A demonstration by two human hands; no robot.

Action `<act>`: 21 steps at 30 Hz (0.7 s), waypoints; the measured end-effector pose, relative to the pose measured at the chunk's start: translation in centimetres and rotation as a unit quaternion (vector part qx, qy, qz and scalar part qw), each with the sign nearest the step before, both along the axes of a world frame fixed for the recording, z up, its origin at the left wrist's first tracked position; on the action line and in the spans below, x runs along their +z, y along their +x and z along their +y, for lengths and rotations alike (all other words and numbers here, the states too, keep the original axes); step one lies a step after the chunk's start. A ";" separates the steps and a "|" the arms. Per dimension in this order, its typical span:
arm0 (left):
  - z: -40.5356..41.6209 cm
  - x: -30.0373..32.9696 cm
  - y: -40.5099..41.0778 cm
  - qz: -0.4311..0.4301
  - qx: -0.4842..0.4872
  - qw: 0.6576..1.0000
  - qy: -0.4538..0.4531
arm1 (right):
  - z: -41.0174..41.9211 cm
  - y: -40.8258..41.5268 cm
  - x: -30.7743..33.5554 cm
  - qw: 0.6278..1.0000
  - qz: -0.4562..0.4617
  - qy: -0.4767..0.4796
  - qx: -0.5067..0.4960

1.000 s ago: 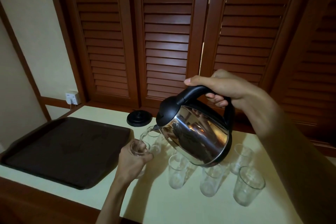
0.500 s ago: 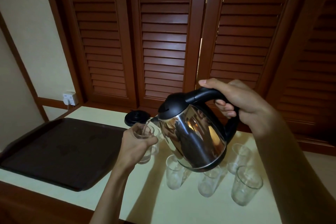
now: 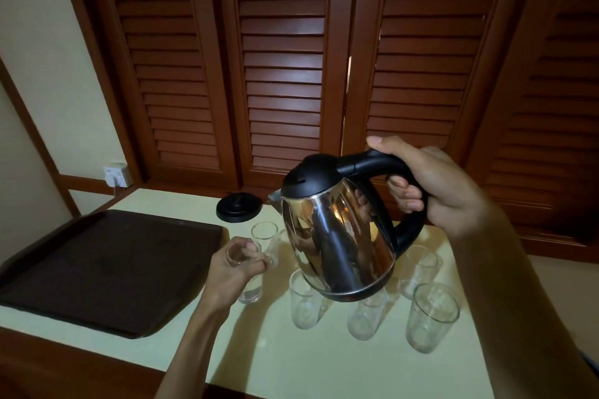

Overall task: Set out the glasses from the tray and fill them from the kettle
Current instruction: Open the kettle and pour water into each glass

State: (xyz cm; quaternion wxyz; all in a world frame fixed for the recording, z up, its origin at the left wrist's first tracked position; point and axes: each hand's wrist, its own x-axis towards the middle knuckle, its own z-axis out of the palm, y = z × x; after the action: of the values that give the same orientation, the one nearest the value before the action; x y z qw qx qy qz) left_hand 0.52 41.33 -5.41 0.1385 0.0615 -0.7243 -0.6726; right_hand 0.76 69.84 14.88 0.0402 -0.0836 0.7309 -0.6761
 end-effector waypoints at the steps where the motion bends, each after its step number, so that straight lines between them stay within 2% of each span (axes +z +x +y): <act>1: 0.0 -0.5 0.1 -0.005 0.002 1.000 0.002 | 0.1 0.0 0.0 1.000 0.000 -0.001 0.000; 10: 0.1 -3.2 0.7 -0.037 0.030 0.999 -0.019 | 1.1 0.2 -0.1 1.000 0.003 -0.011 -0.012; 21: 0.1 -3.6 0.4 -0.029 0.026 0.998 -0.047 | 3.1 0.3 -0.3 1.000 0.008 -0.013 -0.019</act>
State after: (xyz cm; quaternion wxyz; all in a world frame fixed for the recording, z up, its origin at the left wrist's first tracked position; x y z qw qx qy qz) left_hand 0.96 41.39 -9.05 0.1377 0.0938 -0.7570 -0.6318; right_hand 1.06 72.92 14.57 0.0205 -0.0752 0.7236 -0.6858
